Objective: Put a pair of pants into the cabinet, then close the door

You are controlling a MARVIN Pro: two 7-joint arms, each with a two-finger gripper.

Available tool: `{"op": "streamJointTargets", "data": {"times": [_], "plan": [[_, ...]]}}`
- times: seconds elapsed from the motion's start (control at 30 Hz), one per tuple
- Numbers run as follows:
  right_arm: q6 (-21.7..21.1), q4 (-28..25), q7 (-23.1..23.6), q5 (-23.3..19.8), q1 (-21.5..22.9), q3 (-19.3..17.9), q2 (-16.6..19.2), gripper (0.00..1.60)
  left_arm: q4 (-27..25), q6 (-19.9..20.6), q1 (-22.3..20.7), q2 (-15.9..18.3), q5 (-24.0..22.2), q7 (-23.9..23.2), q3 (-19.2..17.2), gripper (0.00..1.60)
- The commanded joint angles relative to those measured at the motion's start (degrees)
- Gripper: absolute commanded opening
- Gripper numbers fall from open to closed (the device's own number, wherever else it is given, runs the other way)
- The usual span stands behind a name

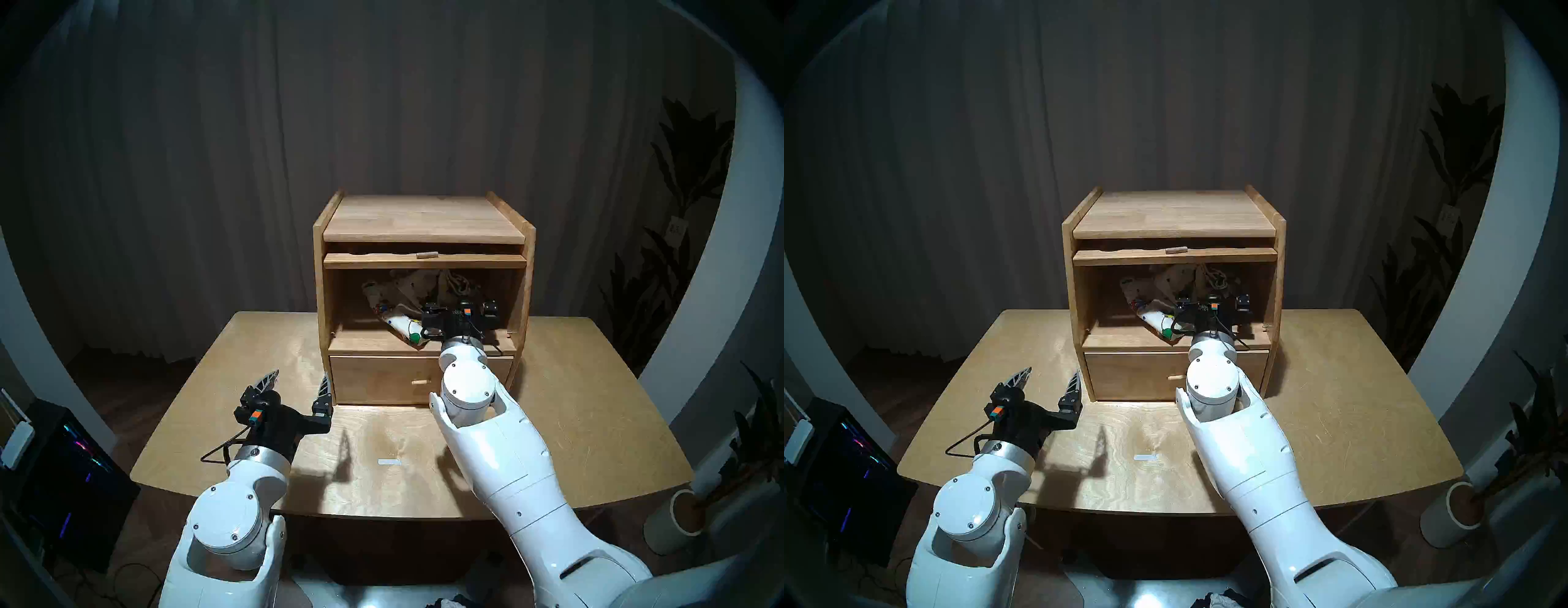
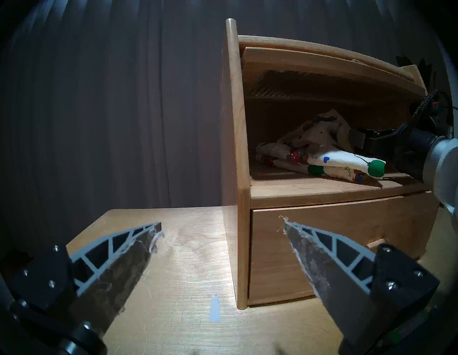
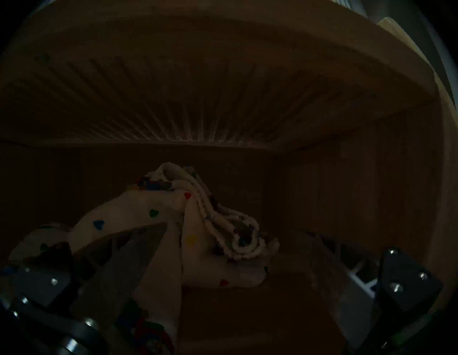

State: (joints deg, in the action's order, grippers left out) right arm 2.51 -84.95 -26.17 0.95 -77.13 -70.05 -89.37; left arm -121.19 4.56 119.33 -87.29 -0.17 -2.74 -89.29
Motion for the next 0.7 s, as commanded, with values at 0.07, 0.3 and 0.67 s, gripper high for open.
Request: {"op": "streamJointTargets", "data": {"times": [0.07,0.3,0.67], "plan": [[0.71,-7.59,-0.52,-0.14,-4.06,0.68,0.48,1.60,-0.66,-0.18,-0.36,-0.05,-0.01,0.00,0.01,1.60],[-0.18,-12.64,-1.36,-0.40,-7.89,0.91,1.57,1.60,-0.24,-0.19,-0.41,-0.04,-0.04,-0.12,-0.04,1.60],[-1.79,-19.68,-1.20,-0.63,-13.21,2.92,3.52,0.00,0.23,-0.23,-0.52,-0.05,-0.08,-0.31,-0.10,1.60]]}}
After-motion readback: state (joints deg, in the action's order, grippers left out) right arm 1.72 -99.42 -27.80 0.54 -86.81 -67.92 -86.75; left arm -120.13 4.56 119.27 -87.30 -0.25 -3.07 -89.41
